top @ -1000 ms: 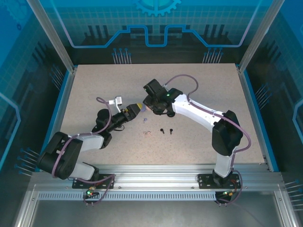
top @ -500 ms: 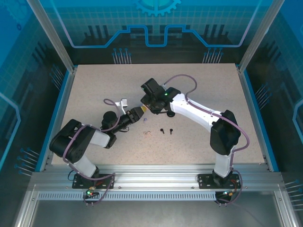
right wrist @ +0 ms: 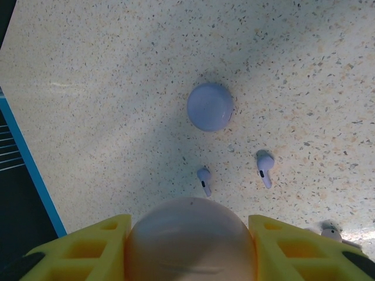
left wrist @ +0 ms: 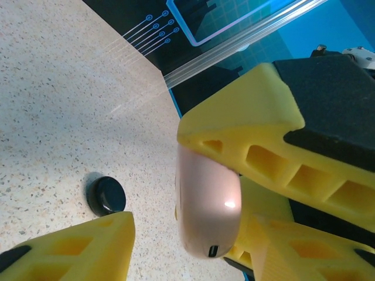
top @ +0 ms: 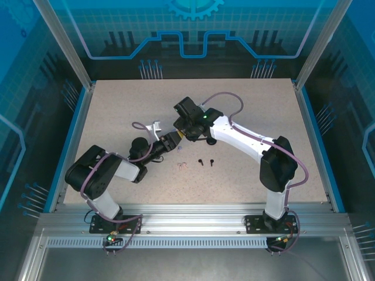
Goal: Insert wireless bluetooth earbuds into charging case
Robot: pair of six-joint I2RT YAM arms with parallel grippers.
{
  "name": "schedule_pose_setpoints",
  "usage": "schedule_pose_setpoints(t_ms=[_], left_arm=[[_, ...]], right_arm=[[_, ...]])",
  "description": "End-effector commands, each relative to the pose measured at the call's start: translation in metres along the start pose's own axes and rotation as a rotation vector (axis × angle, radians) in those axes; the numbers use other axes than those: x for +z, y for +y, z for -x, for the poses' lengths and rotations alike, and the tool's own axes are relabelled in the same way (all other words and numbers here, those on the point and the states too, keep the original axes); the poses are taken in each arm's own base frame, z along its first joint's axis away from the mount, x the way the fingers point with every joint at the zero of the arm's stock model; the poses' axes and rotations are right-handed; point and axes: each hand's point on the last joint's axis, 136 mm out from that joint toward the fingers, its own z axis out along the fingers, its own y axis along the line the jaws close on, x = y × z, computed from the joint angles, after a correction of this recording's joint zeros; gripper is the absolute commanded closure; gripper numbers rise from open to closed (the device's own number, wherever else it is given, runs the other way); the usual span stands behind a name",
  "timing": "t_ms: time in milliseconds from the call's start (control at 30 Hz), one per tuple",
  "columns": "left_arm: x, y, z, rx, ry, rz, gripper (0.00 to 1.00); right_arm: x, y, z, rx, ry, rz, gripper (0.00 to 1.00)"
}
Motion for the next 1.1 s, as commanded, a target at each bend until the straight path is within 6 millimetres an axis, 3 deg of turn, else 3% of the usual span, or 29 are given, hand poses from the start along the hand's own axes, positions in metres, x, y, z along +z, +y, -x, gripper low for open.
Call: schedule_pose_setpoints(t_ms=[0,333,800,867,967,1067], left_arm=[[0.007,-0.013,0.012,0.06,-0.048,-0.041,0.48],[0.009,-0.012,0.016,0.059,-0.071,-0.032,0.59],[0.016,-0.017,0.015,0.07,-0.07,-0.046,0.85],[0.016,-0.018,0.015,0.071,-0.068,-0.048,0.9],[0.016,-0.019,0.015,0.067,-0.068,-0.052,0.95],[0.015,-0.021,0.014,0.061,-0.063,-0.055,0.97]], right_arm=[[0.0,0.001,-0.005,0.006,-0.001,0.002,0.57],[-0.001,-0.001,-0.007,0.006,0.007,0.012,0.57],[-0.006,0.0,-0.009,0.005,0.013,0.038,0.55],[-0.007,0.002,-0.008,0.005,0.01,0.046,0.52],[-0.015,0.007,-0.002,0.008,-0.004,0.068,0.33],[-0.03,0.011,0.015,0.012,-0.056,0.097,0.23]])
